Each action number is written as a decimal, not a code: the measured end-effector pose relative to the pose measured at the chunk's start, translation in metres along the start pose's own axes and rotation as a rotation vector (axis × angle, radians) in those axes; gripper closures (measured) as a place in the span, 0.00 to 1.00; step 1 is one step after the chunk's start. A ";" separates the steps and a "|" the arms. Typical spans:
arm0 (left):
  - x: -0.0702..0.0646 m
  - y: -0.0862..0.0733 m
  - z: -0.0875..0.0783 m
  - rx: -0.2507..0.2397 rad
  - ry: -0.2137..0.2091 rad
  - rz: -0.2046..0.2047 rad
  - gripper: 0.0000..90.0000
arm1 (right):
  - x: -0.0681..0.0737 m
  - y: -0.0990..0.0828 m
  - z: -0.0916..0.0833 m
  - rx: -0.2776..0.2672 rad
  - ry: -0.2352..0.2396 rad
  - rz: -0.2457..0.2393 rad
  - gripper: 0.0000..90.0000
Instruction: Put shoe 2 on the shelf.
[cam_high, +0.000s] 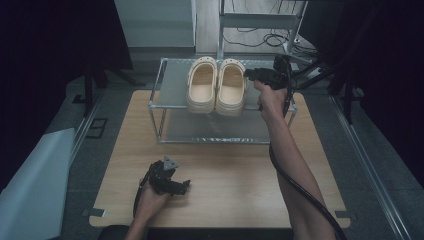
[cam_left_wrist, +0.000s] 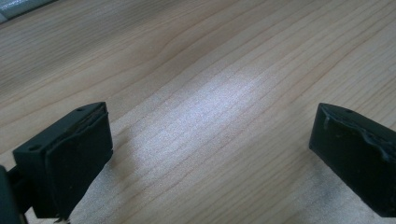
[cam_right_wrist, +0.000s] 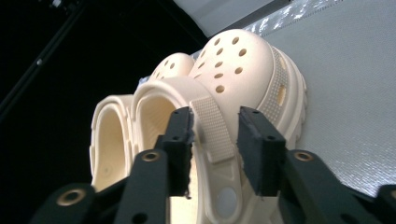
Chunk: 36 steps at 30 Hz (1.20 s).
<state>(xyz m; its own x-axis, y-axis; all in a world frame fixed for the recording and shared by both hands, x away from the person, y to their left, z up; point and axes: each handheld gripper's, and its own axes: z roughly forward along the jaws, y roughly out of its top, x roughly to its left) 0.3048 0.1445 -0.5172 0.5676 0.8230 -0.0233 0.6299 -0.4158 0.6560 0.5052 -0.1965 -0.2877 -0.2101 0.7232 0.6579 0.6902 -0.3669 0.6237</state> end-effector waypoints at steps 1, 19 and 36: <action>0.000 0.000 0.000 0.000 0.001 0.000 0.00 | 0.000 -0.001 -0.002 0.001 0.001 -0.012 0.69; -0.001 0.004 -0.002 0.006 -0.009 -0.009 0.00 | -0.004 -0.020 -0.040 0.034 0.038 -0.261 0.46; 0.014 0.099 -0.065 -0.197 -0.013 -0.026 0.52 | -0.017 -0.089 -0.064 0.092 0.051 -0.455 0.92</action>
<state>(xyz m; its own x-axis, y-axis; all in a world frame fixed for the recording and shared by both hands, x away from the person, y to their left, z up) 0.3402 0.1402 -0.4035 0.5599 0.8270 -0.0511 0.5294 -0.3096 0.7899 0.4029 -0.2136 -0.3275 -0.5381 0.7678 0.3478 0.5784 0.0361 0.8150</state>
